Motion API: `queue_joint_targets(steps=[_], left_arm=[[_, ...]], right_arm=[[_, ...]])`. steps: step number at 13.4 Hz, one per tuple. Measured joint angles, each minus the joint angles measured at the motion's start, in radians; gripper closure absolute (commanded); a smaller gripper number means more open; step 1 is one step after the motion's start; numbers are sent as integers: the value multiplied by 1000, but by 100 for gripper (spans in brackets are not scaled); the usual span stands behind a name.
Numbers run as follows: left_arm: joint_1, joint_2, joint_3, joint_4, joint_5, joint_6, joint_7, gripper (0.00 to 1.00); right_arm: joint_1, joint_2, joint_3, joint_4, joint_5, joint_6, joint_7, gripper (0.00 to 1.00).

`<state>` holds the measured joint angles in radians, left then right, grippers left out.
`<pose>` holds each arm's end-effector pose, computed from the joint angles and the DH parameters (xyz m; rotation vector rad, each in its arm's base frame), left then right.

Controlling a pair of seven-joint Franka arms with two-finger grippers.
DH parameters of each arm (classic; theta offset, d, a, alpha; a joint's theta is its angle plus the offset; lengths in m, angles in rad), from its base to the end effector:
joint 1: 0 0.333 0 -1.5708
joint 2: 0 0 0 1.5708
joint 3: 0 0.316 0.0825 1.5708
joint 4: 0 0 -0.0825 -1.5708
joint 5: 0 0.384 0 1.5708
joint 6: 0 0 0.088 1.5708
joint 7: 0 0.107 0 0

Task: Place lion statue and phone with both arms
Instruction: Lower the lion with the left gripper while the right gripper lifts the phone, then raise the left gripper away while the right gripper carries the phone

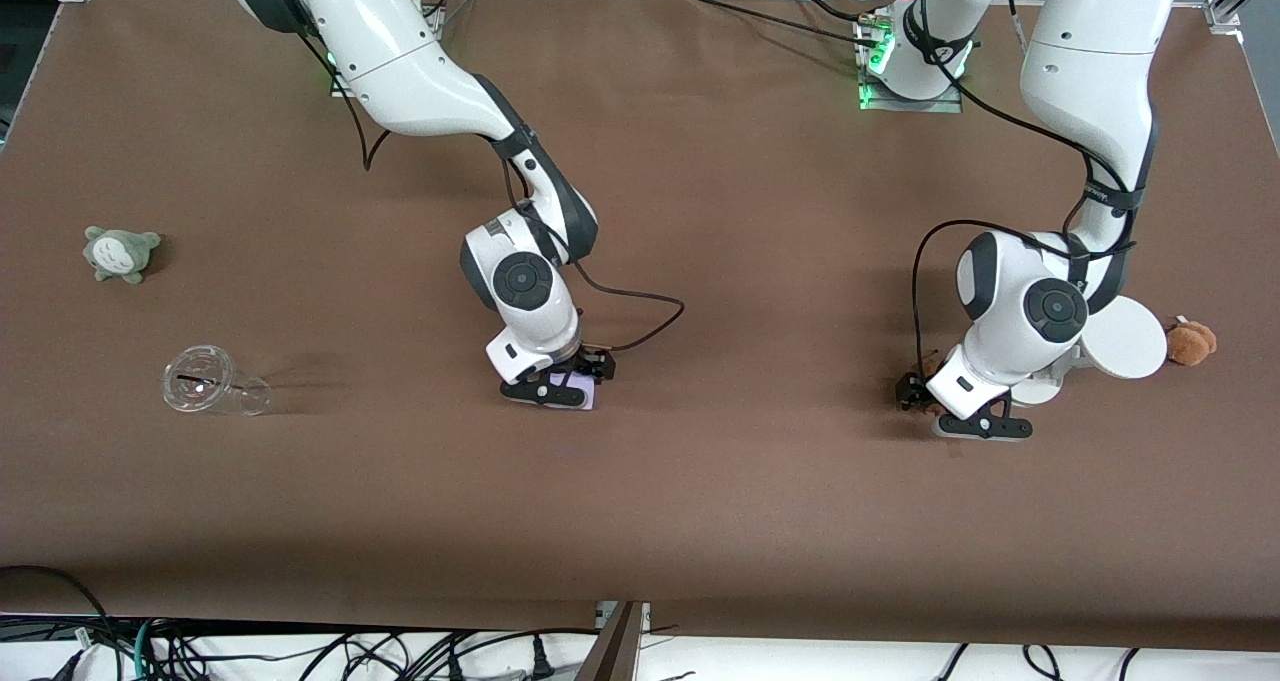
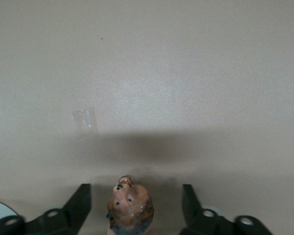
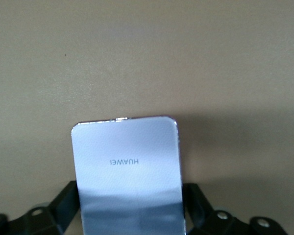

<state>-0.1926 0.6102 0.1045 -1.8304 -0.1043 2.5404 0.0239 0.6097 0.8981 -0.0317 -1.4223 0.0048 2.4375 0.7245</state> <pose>0.6551 -0.0615 0.2087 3.1284 -0.0796 0.1635 0.6137 0.4059 0.1684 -3.0754 0.2103 -0.1636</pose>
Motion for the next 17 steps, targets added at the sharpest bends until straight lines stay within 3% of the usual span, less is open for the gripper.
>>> queue_joint_targets(steps=[1, 6, 10, 13, 17], left_arm=[[0, -16, 0, 7, 0, -38, 0, 0], [1, -258, 1, 42, -1, -339, 0, 0], [18, -441, 15, 110, -1, -638, 1, 0], [75, -493, 20, 200, 15, -802, 4, 0], [101, -519, 24, 367, 38, -974, 4, 0]], right_arm=[[0, 0, 0, 0, 0, 0, 0, 58], [-7, -8, -32, 17, -8, -16, -16, 58], [-136, -77, -54, 45, -9, -205, -228, 58], [-280, -99, -54, 45, -7, -272, -426, 57], [-388, -90, -54, -7, -7, -287, -543, 57]])
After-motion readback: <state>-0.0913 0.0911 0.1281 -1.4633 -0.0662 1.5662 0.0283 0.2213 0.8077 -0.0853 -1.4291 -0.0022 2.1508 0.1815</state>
